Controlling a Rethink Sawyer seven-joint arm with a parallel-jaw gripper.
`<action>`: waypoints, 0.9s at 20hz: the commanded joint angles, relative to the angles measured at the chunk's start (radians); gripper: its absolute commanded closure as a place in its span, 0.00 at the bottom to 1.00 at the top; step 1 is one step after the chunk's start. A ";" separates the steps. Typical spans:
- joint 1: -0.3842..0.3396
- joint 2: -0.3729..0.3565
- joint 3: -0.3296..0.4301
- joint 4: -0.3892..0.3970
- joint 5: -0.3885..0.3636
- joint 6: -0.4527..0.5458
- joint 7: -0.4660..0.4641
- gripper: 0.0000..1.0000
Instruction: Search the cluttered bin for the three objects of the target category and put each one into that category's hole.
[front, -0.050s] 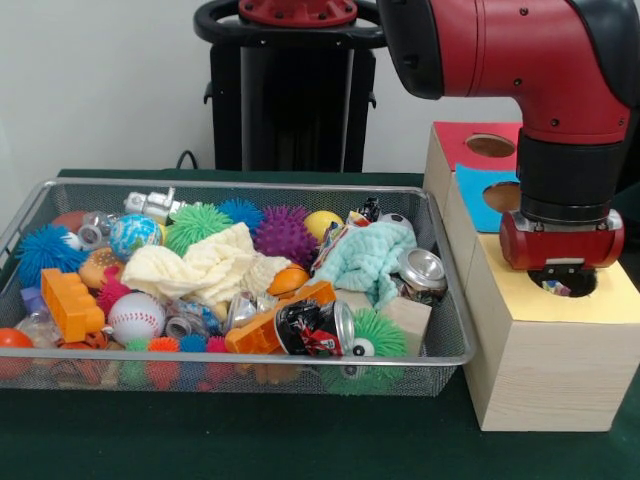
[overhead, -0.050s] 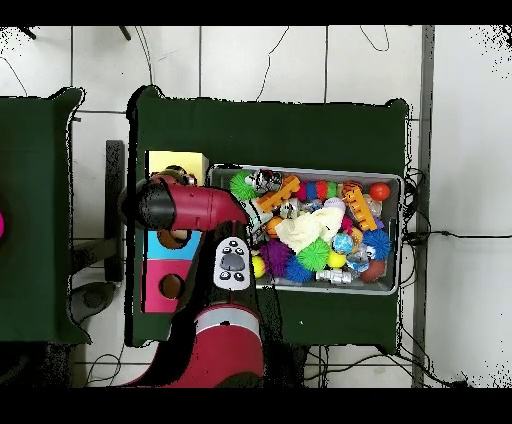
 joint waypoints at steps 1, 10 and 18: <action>-0.020 0.058 0.013 0.017 0.006 0.142 0.153 1.00; -0.023 0.057 0.021 0.019 0.002 0.142 0.146 1.00; -0.056 -0.028 0.054 0.076 0.011 0.158 0.136 1.00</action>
